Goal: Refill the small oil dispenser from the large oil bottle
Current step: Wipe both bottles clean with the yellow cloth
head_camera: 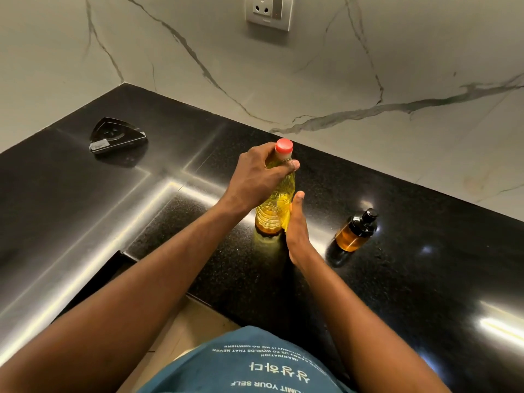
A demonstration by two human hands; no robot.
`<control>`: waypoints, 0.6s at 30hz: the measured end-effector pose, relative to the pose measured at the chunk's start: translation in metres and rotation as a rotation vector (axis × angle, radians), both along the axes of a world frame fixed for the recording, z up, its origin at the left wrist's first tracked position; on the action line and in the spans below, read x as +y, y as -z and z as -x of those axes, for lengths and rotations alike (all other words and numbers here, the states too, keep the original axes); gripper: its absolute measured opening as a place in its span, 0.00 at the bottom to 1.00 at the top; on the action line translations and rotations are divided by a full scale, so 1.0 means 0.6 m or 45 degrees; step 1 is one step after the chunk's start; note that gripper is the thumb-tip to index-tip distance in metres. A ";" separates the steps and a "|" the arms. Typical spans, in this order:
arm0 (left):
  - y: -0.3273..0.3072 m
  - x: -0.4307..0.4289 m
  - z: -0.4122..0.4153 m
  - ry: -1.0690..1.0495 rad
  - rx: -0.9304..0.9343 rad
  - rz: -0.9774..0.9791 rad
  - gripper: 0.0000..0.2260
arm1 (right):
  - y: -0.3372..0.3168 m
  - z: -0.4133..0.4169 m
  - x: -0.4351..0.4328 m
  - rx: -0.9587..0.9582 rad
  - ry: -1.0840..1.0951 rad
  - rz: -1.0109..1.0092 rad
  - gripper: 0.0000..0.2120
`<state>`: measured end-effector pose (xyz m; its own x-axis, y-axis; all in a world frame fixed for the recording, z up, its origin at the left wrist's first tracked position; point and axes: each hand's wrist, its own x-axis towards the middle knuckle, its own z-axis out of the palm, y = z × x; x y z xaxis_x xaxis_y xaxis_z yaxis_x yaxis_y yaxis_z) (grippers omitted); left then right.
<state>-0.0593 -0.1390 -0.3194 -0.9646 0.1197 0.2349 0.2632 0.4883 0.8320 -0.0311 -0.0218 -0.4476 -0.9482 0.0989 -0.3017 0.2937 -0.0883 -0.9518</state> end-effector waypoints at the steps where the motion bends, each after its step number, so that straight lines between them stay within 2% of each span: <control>1: 0.000 0.000 -0.001 0.000 0.000 0.004 0.12 | -0.002 0.004 -0.001 -0.013 0.002 -0.014 0.42; 8: 0.001 -0.003 -0.001 -0.017 -0.019 -0.007 0.09 | 0.011 -0.064 -0.007 -0.055 0.013 -0.050 0.41; 11: 0.001 -0.003 -0.001 -0.007 -0.018 -0.007 0.11 | 0.017 -0.089 -0.016 -0.070 0.023 -0.088 0.36; 12: 0.001 -0.003 -0.001 -0.004 -0.015 -0.008 0.11 | 0.016 -0.087 -0.018 -0.076 0.022 -0.110 0.37; 15: 0.002 -0.004 -0.003 -0.002 -0.007 -0.004 0.12 | 0.017 -0.055 -0.017 -0.095 0.013 -0.142 0.50; 18: 0.002 -0.004 -0.004 -0.013 -0.005 -0.008 0.11 | 0.024 -0.009 -0.009 -0.086 0.003 -0.118 0.54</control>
